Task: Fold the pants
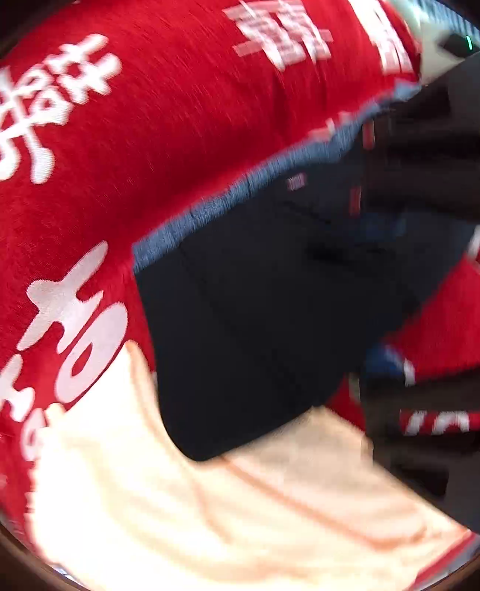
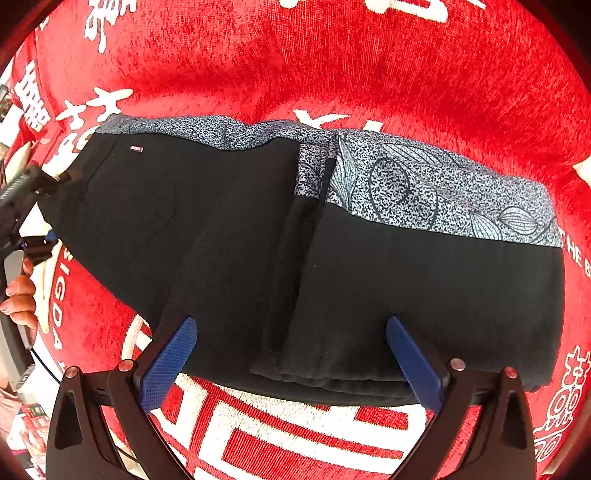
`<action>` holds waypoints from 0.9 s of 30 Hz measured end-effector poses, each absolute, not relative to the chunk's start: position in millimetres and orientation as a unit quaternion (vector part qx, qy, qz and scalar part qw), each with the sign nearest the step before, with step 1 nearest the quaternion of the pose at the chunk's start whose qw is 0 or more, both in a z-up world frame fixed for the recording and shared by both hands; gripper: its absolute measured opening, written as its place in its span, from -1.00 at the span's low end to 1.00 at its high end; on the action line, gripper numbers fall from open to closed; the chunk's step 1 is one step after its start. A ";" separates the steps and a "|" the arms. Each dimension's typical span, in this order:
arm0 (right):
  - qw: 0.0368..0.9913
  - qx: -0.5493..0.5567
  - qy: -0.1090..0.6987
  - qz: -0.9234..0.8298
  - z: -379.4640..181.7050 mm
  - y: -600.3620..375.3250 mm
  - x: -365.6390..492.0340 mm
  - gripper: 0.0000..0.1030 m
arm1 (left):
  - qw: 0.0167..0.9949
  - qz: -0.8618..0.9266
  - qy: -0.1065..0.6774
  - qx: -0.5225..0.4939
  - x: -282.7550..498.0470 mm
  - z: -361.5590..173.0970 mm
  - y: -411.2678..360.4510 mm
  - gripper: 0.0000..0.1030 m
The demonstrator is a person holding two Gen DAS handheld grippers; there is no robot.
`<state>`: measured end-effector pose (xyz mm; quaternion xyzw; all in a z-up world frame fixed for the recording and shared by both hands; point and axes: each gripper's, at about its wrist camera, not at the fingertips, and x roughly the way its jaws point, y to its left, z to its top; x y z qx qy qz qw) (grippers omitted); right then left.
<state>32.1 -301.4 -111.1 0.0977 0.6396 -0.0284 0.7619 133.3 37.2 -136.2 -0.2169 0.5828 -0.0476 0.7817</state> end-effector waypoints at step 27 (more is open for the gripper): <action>0.670 0.086 0.716 0.176 0.4 -163.6 261.2 0.98 | 0.895 -0.146 0.392 0.154 49.8 -23.5 -111.5 -0.47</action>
